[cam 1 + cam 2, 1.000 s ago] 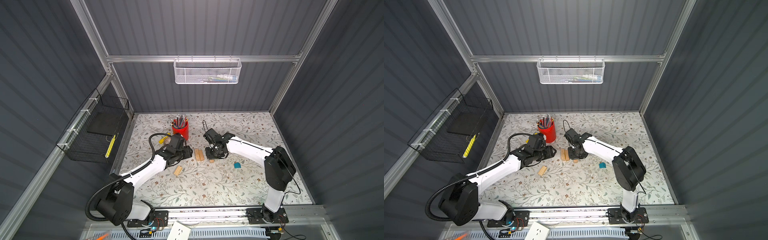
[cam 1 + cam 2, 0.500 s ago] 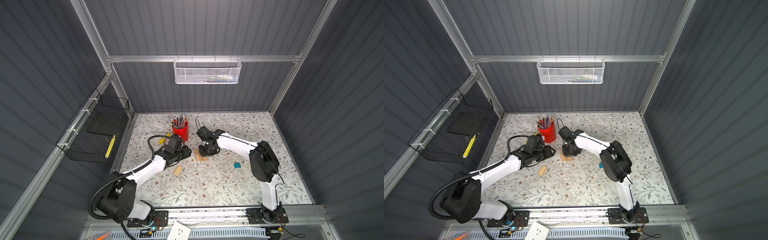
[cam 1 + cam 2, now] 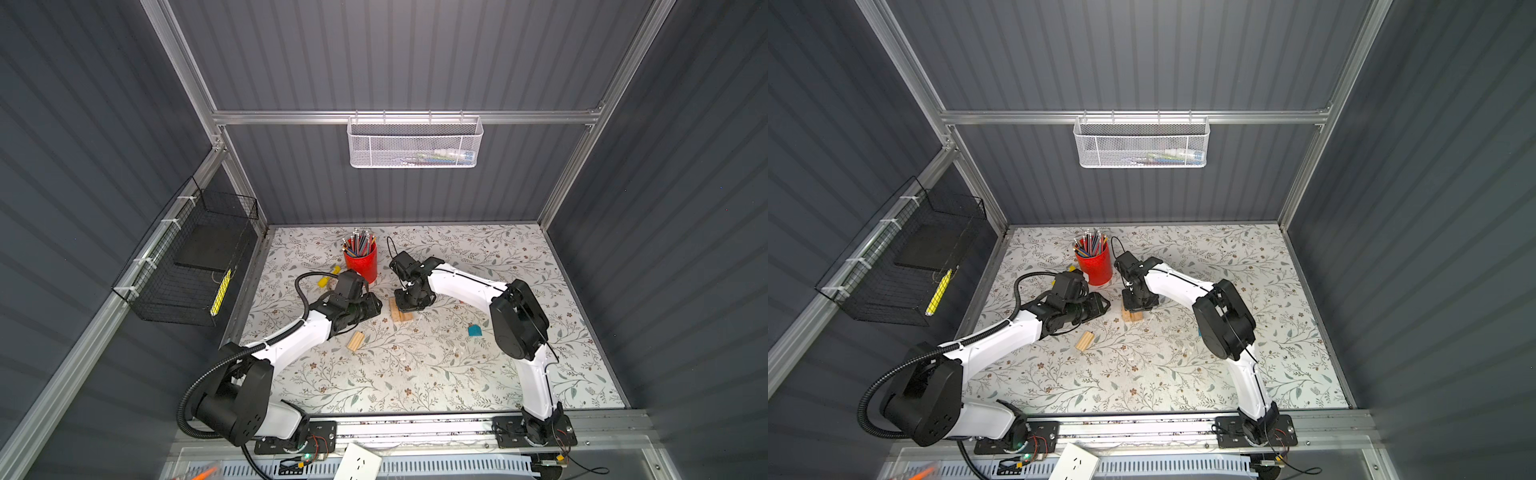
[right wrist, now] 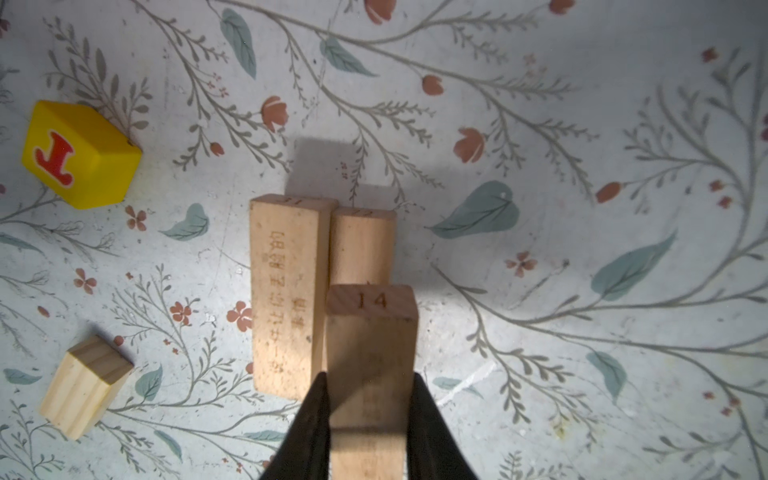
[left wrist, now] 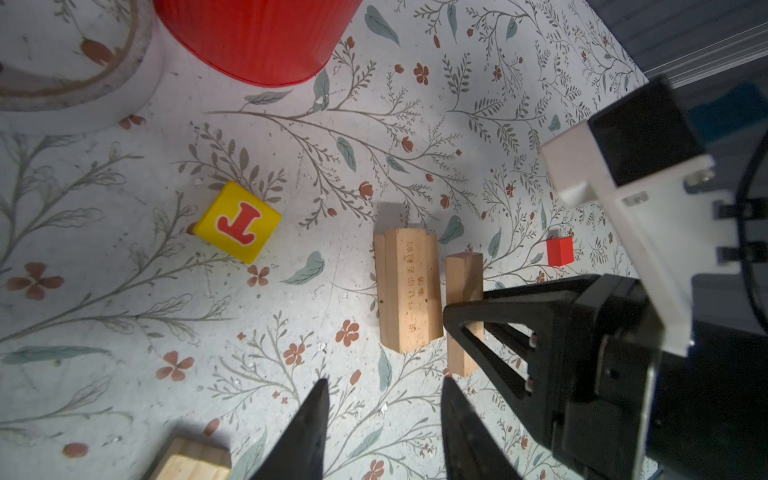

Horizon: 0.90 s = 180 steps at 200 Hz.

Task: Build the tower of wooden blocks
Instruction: 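Carry block 14 with the right gripper to the upright blocks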

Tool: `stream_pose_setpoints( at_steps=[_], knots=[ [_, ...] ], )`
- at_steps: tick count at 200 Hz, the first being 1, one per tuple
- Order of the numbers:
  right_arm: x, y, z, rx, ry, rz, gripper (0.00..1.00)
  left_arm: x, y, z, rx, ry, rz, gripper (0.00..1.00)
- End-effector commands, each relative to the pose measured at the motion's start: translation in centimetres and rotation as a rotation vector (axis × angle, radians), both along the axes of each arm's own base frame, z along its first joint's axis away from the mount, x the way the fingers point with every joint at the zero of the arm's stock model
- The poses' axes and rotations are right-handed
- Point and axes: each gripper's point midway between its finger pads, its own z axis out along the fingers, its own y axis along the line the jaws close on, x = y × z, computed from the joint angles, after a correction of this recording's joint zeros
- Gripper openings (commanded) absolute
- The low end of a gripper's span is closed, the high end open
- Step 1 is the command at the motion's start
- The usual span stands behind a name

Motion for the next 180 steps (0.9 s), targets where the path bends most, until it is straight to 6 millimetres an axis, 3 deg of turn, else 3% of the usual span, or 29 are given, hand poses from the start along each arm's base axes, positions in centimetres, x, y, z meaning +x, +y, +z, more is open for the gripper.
stream_pose_setpoints(
  at_steps=[1, 180],
  knots=[
    [-0.03, 0.09, -0.39, -0.017, 0.013, 0.008, 0.18, -0.23, 0.49, -0.62, 0.013, 0.021, 0.01, 0.44],
    [0.25, 0.51, -0.81, -0.017, 0.02, 0.01, 0.25, -0.23, 0.51, -0.87, 0.018, 0.027, 0.007, 0.44]
  ],
)
